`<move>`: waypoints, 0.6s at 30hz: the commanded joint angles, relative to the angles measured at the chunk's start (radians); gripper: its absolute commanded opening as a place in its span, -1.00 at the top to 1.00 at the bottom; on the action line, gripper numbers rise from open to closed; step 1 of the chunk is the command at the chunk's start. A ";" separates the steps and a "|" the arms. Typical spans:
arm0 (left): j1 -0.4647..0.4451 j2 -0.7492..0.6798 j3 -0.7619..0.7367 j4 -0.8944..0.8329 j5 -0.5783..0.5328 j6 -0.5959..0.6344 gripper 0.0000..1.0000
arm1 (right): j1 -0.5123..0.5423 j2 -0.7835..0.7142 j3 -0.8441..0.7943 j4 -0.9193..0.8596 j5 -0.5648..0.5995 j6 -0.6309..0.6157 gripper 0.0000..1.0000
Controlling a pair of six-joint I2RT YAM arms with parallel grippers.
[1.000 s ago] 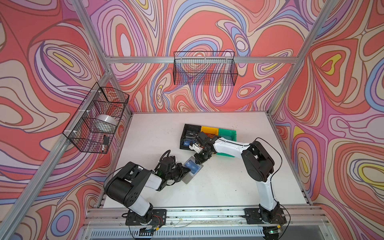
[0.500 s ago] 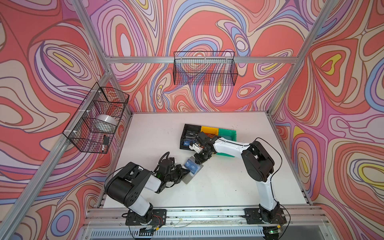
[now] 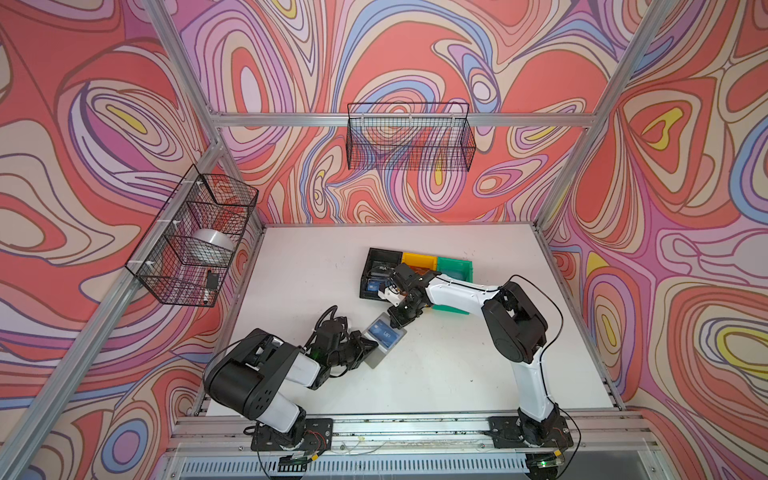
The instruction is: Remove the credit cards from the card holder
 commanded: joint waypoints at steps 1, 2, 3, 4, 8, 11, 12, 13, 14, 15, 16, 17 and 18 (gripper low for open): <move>0.006 -0.037 -0.003 -0.145 -0.028 0.014 0.86 | 0.022 0.065 -0.026 -0.050 -0.021 0.011 0.82; 0.005 -0.056 0.007 -0.173 -0.031 0.022 0.86 | 0.021 0.066 -0.027 -0.049 -0.020 0.011 0.82; 0.006 -0.076 0.014 -0.209 -0.035 0.032 0.85 | 0.021 0.065 -0.027 -0.049 -0.020 0.011 0.82; 0.005 -0.093 0.021 -0.237 -0.041 0.041 0.85 | 0.022 0.066 -0.027 -0.048 -0.020 0.011 0.82; 0.006 -0.158 0.050 -0.365 -0.071 0.078 0.82 | 0.022 0.069 -0.024 -0.048 -0.022 0.010 0.82; 0.005 -0.178 0.062 -0.403 -0.081 0.089 0.75 | 0.021 0.075 -0.021 -0.049 -0.027 0.009 0.82; 0.006 -0.177 0.065 -0.405 -0.080 0.090 0.72 | 0.021 0.077 -0.019 -0.048 -0.028 0.011 0.82; 0.006 -0.173 0.068 -0.400 -0.078 0.090 0.69 | 0.022 0.076 -0.018 -0.048 -0.028 0.011 0.82; 0.005 -0.166 0.071 -0.389 -0.073 0.088 0.67 | 0.021 0.077 -0.017 -0.049 -0.029 0.011 0.82; 0.006 -0.155 0.071 -0.369 -0.070 0.084 0.66 | 0.022 0.077 -0.018 -0.049 -0.028 0.011 0.82; 0.005 -0.146 0.071 -0.349 -0.067 0.079 0.66 | 0.022 0.076 -0.018 -0.050 -0.028 0.011 0.82; 0.006 -0.134 0.071 -0.327 -0.065 0.072 0.65 | 0.022 0.075 -0.017 -0.050 -0.028 0.010 0.82; 0.006 -0.121 0.073 -0.310 -0.062 0.069 0.65 | 0.022 0.075 -0.019 -0.051 -0.028 0.010 0.82</move>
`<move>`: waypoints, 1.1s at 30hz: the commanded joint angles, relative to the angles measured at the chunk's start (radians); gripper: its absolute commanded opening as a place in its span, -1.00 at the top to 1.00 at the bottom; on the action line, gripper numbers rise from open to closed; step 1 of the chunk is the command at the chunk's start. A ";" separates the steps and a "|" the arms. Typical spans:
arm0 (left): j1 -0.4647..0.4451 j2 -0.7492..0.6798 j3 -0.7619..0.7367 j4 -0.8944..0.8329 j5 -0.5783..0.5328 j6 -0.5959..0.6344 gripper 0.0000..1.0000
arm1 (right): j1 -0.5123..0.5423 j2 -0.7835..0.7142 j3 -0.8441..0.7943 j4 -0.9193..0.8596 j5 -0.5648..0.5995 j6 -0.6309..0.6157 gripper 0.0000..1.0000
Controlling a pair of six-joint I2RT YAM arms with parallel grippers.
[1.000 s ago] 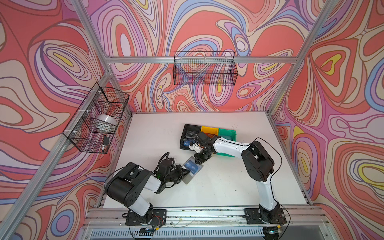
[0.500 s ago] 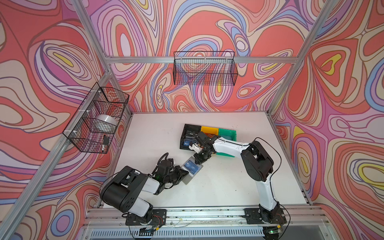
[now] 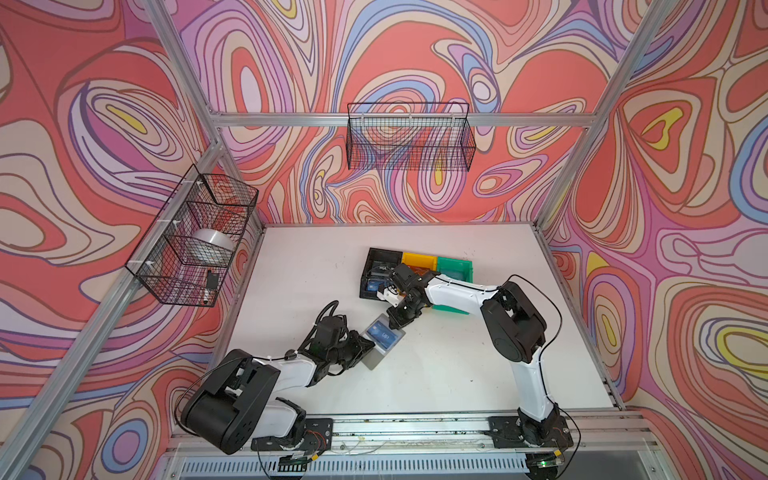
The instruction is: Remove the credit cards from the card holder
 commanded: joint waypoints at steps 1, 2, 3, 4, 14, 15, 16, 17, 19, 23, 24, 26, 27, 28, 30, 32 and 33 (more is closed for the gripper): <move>0.006 0.048 0.017 0.018 -0.007 -0.005 0.65 | 0.018 0.070 -0.024 -0.049 0.000 0.005 0.82; 0.006 0.063 0.018 0.036 -0.006 -0.009 0.65 | 0.019 0.070 -0.025 -0.048 0.000 0.004 0.82; 0.006 0.073 0.023 0.048 -0.005 -0.012 0.65 | 0.019 0.069 -0.027 -0.048 0.000 0.004 0.82; 0.006 0.087 0.025 0.057 -0.004 -0.014 0.65 | 0.019 0.069 -0.028 -0.048 0.000 0.004 0.82; 0.006 0.161 0.013 0.172 0.014 -0.045 0.68 | 0.019 0.070 -0.032 -0.047 0.000 0.005 0.82; 0.006 0.164 0.012 0.170 0.012 -0.046 0.68 | 0.019 0.071 -0.032 -0.048 0.000 0.005 0.82; 0.006 0.167 0.011 0.170 0.009 -0.046 0.68 | 0.019 0.070 -0.032 -0.047 0.000 0.006 0.82; 0.006 0.171 0.011 0.171 0.008 -0.046 0.68 | 0.019 0.071 -0.032 -0.048 0.000 0.005 0.82; 0.006 0.182 0.012 0.173 0.010 -0.045 0.68 | 0.018 0.070 -0.032 -0.048 0.000 0.006 0.82; 0.006 0.202 0.007 0.207 0.017 -0.059 0.69 | 0.019 0.071 -0.033 -0.047 -0.001 0.005 0.82; 0.006 0.204 0.005 0.212 0.018 -0.061 0.69 | 0.019 0.071 -0.034 -0.048 -0.001 0.005 0.82; 0.006 0.204 0.000 0.210 0.013 -0.061 0.70 | 0.019 0.071 -0.036 -0.046 0.000 0.005 0.82; 0.006 0.204 -0.001 0.208 0.010 -0.061 0.71 | 0.018 0.070 -0.036 -0.046 0.000 0.005 0.82; 0.006 0.204 -0.001 0.204 0.011 -0.061 0.72 | 0.019 0.070 -0.036 -0.046 0.000 0.005 0.82; 0.006 0.203 -0.001 0.200 0.013 -0.061 0.76 | 0.018 0.070 -0.036 -0.046 0.000 0.005 0.82; 0.006 0.196 -0.003 0.185 0.009 -0.058 0.82 | 0.019 0.071 -0.035 -0.045 0.000 0.005 0.82; 0.006 0.190 -0.003 0.170 0.003 -0.053 0.84 | 0.019 0.071 -0.035 -0.047 0.000 0.005 0.82</move>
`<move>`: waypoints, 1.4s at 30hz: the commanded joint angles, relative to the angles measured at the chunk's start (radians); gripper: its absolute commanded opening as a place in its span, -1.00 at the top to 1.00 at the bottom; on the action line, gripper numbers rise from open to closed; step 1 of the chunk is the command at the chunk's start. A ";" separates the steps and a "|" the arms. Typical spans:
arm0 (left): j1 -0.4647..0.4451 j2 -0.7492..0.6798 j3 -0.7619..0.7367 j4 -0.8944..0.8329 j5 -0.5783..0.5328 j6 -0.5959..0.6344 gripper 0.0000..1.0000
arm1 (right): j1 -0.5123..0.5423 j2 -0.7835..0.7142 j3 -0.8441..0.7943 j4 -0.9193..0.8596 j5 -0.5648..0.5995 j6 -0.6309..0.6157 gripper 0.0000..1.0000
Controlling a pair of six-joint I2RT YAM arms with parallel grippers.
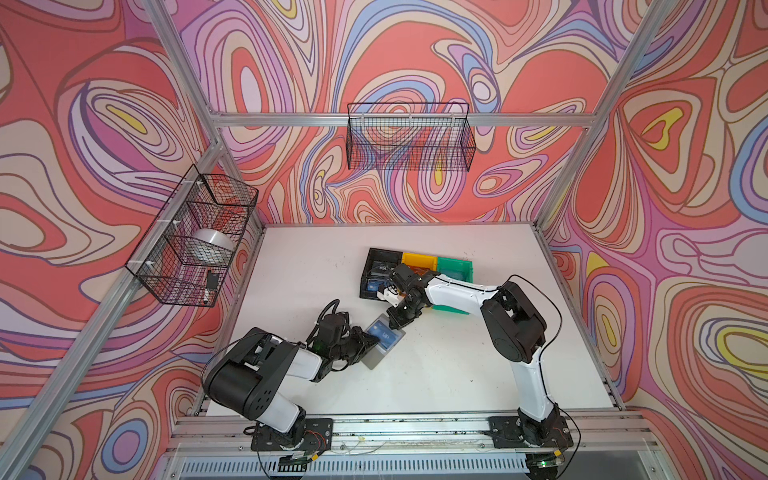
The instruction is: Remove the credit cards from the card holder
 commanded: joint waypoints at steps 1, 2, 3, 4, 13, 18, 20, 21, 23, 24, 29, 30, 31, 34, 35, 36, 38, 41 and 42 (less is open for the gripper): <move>-0.002 0.013 -0.011 -0.082 -0.053 0.003 0.85 | 0.018 0.072 -0.035 -0.047 0.000 0.004 0.82; -0.002 0.010 -0.009 -0.094 -0.056 0.008 0.85 | 0.019 0.072 -0.034 -0.048 0.000 0.004 0.82; -0.002 0.007 -0.006 -0.103 -0.058 0.011 0.85 | 0.019 0.071 -0.033 -0.047 0.000 0.004 0.82; -0.002 0.005 -0.004 -0.108 -0.060 0.012 0.84 | 0.019 0.071 -0.034 -0.046 -0.001 0.006 0.82; -0.002 0.004 0.015 -0.140 -0.074 0.019 0.89 | 0.019 0.067 -0.042 -0.043 -0.002 0.007 0.82; -0.002 0.012 0.026 -0.144 -0.073 0.021 0.89 | 0.018 0.065 -0.046 -0.043 -0.002 0.007 0.82; -0.002 0.016 0.035 -0.144 -0.067 0.022 0.89 | 0.019 0.066 -0.047 -0.043 -0.001 0.007 0.82; -0.002 0.018 0.040 -0.146 -0.066 0.023 0.88 | 0.019 0.065 -0.046 -0.042 -0.001 0.007 0.82; -0.002 0.020 0.049 -0.149 -0.061 0.025 0.86 | 0.019 0.065 -0.047 -0.043 -0.001 0.006 0.82; -0.002 0.020 0.051 -0.148 -0.058 0.026 0.85 | 0.019 0.065 -0.047 -0.042 -0.001 0.006 0.82; -0.002 0.010 0.050 -0.149 -0.059 0.025 0.83 | 0.019 0.067 -0.049 -0.041 -0.001 0.005 0.82; -0.002 0.008 0.050 -0.152 -0.062 0.024 0.82 | 0.019 0.068 -0.049 -0.041 -0.001 0.004 0.82; -0.002 0.007 0.048 -0.152 -0.062 0.024 0.81 | 0.019 0.069 -0.049 -0.041 -0.003 0.004 0.82; -0.002 0.008 0.048 -0.149 -0.061 0.024 0.79 | 0.019 0.071 -0.046 -0.042 -0.003 0.004 0.82; -0.002 0.009 0.049 -0.144 -0.063 0.022 0.78 | 0.019 0.072 -0.044 -0.042 -0.003 0.004 0.82; -0.002 0.009 0.050 -0.141 -0.060 0.020 0.78 | 0.019 0.074 -0.043 -0.045 -0.003 0.004 0.82; -0.002 0.010 0.055 -0.142 -0.058 0.022 0.77 | 0.019 0.076 -0.041 -0.046 -0.003 0.005 0.82; -0.002 0.016 0.064 -0.152 -0.060 0.026 0.77 | 0.019 0.076 -0.038 -0.048 -0.003 0.003 0.82; -0.002 0.023 0.065 -0.148 -0.059 0.027 0.77 | 0.018 0.076 -0.036 -0.048 -0.003 0.003 0.82</move>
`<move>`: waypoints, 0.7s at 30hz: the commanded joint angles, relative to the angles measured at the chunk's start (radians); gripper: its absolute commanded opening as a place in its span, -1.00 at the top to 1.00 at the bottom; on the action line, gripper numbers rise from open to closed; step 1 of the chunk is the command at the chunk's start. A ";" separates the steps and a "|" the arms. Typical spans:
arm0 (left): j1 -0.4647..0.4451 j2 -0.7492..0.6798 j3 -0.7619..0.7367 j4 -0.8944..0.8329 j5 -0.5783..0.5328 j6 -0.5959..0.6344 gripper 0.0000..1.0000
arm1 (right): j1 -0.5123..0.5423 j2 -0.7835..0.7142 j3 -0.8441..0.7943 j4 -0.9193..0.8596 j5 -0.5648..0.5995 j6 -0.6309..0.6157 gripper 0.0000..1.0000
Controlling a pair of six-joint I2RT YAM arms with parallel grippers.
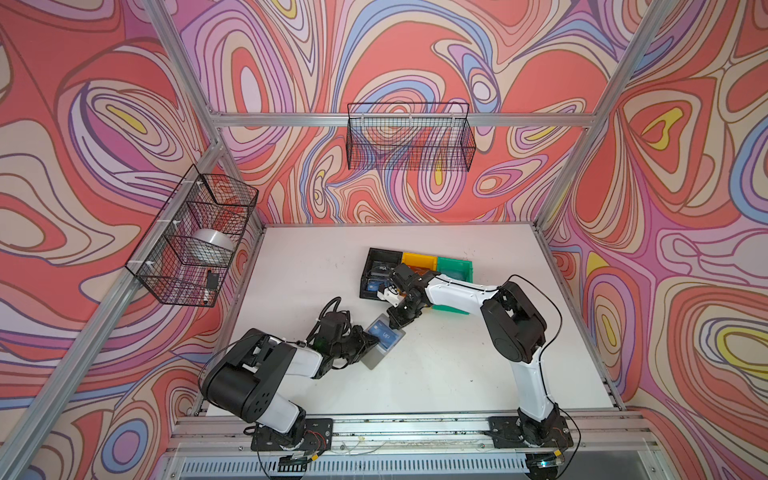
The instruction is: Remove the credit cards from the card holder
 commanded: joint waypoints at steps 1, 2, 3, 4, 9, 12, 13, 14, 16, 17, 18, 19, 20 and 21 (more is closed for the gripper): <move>-0.002 0.041 0.030 -0.055 -0.061 0.007 0.76 | 0.021 0.077 -0.035 -0.051 -0.004 0.003 0.82; -0.003 0.048 0.032 -0.051 -0.060 0.007 0.76 | 0.020 0.077 -0.034 -0.050 -0.003 0.002 0.82; -0.002 0.055 0.032 -0.044 -0.058 0.004 0.76 | 0.021 0.077 -0.035 -0.051 -0.003 0.002 0.82; -0.003 0.061 0.030 -0.037 -0.058 0.001 0.75 | 0.021 0.077 -0.035 -0.053 -0.003 0.001 0.82; -0.003 0.090 0.031 -0.011 -0.056 -0.005 0.74 | 0.021 0.081 -0.034 -0.053 -0.005 0.001 0.82; -0.003 0.102 0.032 -0.004 -0.055 -0.009 0.74 | 0.020 0.082 -0.033 -0.052 -0.006 0.001 0.82; -0.002 0.103 0.034 -0.005 -0.055 -0.008 0.74 | 0.020 0.081 -0.033 -0.053 -0.007 0.001 0.82; -0.002 0.104 0.034 -0.008 -0.056 -0.008 0.74 | 0.020 0.082 -0.032 -0.054 -0.008 0.000 0.82; -0.002 0.103 0.035 -0.015 -0.061 -0.009 0.74 | 0.021 0.081 -0.031 -0.053 -0.008 -0.001 0.82; -0.003 0.101 0.038 -0.024 -0.062 -0.006 0.74 | 0.021 0.082 -0.031 -0.054 -0.008 -0.002 0.82; -0.003 0.099 0.038 -0.029 -0.064 -0.004 0.75 | 0.021 0.082 -0.031 -0.054 -0.008 -0.003 0.82; -0.002 0.097 0.040 -0.036 -0.066 -0.003 0.75 | 0.020 0.084 -0.031 -0.054 -0.010 -0.003 0.82; -0.002 0.095 0.041 -0.042 -0.069 -0.002 0.75 | 0.019 0.085 -0.031 -0.054 -0.010 -0.003 0.82; -0.002 0.094 0.041 -0.046 -0.072 -0.001 0.76 | 0.020 0.087 -0.032 -0.054 -0.010 -0.003 0.82</move>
